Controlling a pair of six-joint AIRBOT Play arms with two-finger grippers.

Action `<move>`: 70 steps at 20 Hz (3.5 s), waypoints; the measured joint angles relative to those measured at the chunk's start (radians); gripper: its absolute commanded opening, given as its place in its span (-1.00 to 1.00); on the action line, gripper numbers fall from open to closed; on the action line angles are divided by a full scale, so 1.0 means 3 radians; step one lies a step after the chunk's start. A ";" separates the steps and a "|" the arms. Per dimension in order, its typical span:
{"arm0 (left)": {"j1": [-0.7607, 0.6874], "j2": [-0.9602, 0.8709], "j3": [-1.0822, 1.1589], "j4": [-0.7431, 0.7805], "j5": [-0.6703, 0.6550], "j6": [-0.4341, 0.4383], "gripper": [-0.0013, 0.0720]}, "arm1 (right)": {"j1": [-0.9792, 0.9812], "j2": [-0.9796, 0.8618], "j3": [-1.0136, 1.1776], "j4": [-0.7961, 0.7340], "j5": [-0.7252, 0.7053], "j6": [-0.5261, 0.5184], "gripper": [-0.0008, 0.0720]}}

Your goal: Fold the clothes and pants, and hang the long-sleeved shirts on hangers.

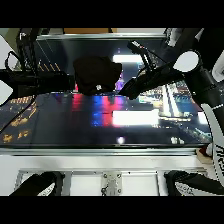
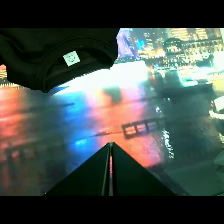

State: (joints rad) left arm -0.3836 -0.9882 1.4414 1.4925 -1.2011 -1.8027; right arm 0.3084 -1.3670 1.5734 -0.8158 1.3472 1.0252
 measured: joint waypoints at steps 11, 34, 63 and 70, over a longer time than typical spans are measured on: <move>0.0164 -0.0100 0.0004 0.0001 0.0514 0.0112 1.00 | 0.0000 0.0000 0.0000 0.0000 0.0000 0.0000 -0.91; 0.0918 -0.3623 0.1144 -0.1040 0.1255 0.0075 -0.82 | 0.0000 -0.0043 0.0000 0.0022 0.0000 0.0000 -0.91; 0.0343 -0.0322 -0.1891 -0.0778 0.0660 0.0337 -0.92 | 0.0944 -0.0640 -0.0987 -0.1793 -0.1104 0.1663 0.80; 0.0484 -0.0203 -0.1915 -0.0790 0.0646 0.0313 -0.92 | 0.1325 -0.0632 -0.0988 -0.2112 -0.1132 0.2078 0.80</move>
State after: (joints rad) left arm -0.2382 -1.0492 0.8669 1.2556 -1.0073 -1.7088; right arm 0.7059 -1.5566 1.2770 -1.4494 1.0077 1.6485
